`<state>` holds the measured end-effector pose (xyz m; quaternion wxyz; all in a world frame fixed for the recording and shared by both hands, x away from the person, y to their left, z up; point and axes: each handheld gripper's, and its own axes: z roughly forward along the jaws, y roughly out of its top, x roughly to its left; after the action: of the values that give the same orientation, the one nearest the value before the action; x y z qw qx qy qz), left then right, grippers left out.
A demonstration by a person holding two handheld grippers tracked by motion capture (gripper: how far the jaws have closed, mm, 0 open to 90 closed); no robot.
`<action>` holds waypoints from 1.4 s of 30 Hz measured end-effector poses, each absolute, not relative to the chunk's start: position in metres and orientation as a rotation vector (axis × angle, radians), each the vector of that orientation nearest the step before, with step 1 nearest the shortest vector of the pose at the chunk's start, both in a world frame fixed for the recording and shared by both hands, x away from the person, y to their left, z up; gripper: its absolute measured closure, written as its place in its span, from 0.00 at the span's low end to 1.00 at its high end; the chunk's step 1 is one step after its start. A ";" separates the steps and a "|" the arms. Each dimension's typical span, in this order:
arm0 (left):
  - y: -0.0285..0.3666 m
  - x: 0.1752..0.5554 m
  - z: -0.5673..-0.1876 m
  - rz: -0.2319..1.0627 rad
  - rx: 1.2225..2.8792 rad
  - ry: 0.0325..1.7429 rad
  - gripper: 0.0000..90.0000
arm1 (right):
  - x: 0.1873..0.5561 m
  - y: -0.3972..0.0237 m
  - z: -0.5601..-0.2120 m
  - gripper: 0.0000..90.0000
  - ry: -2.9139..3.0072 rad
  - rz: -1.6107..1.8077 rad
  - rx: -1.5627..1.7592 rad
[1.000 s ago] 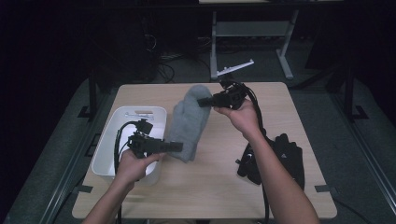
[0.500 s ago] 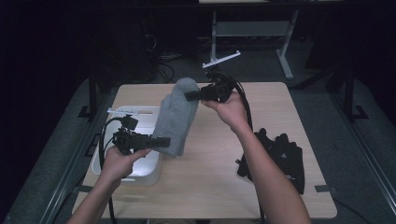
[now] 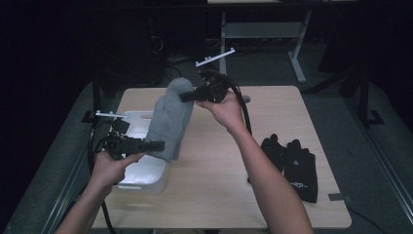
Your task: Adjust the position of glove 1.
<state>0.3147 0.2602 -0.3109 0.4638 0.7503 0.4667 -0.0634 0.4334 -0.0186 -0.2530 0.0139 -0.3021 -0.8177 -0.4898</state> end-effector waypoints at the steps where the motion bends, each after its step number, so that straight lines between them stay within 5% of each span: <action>1: 0.263 0.315 -0.311 -0.155 1.843 1.150 0.55 | 0.434 -0.017 -0.253 0.85 -2.545 -1.526 -0.937; 42: 0.314 0.310 -0.369 -0.181 1.896 1.345 0.54 | 0.457 0.065 -0.331 0.84 -2.502 -1.333 -0.907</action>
<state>0.3101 0.3144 -0.3690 0.3941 0.7473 0.5302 -0.0715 0.4572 0.0650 -0.3305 0.0822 -0.3037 -0.8378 -0.4463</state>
